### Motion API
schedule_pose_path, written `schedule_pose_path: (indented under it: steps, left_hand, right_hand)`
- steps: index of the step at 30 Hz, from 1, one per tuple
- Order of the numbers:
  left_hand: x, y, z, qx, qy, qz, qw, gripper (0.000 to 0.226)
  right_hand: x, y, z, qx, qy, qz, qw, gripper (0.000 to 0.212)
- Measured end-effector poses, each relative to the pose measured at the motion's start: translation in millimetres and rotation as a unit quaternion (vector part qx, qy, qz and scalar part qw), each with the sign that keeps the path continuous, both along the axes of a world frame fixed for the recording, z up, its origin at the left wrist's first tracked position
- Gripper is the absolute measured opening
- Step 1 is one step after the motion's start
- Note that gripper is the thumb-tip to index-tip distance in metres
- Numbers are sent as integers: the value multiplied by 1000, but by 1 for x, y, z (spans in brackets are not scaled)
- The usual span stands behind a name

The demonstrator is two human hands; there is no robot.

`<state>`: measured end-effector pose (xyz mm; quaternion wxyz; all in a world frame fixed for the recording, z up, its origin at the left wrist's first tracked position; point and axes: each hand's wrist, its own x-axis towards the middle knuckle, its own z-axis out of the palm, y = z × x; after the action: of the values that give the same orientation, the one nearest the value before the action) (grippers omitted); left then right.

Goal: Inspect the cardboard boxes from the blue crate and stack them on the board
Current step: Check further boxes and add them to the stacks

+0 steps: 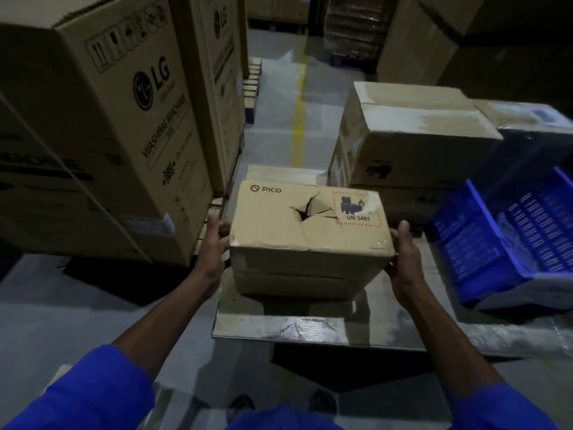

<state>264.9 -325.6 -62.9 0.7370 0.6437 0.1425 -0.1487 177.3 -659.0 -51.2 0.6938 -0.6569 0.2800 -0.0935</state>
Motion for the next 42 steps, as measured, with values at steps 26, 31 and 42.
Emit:
schedule_pose_path:
  steps: [26,31,42]
  left_hand:
    - [34,-25,28,140,-16,-60,988,94]
    - [29,-22,29,118,-10,-59,991,80]
    - [27,-20,25,118,-16,-50,992,78]
  right_hand:
    - [45,-4,26,-121,99,171,973,94]
    - [30,4,37,1,72,154,985,37]
    - [18,-9,5,85,96,69,989,61]
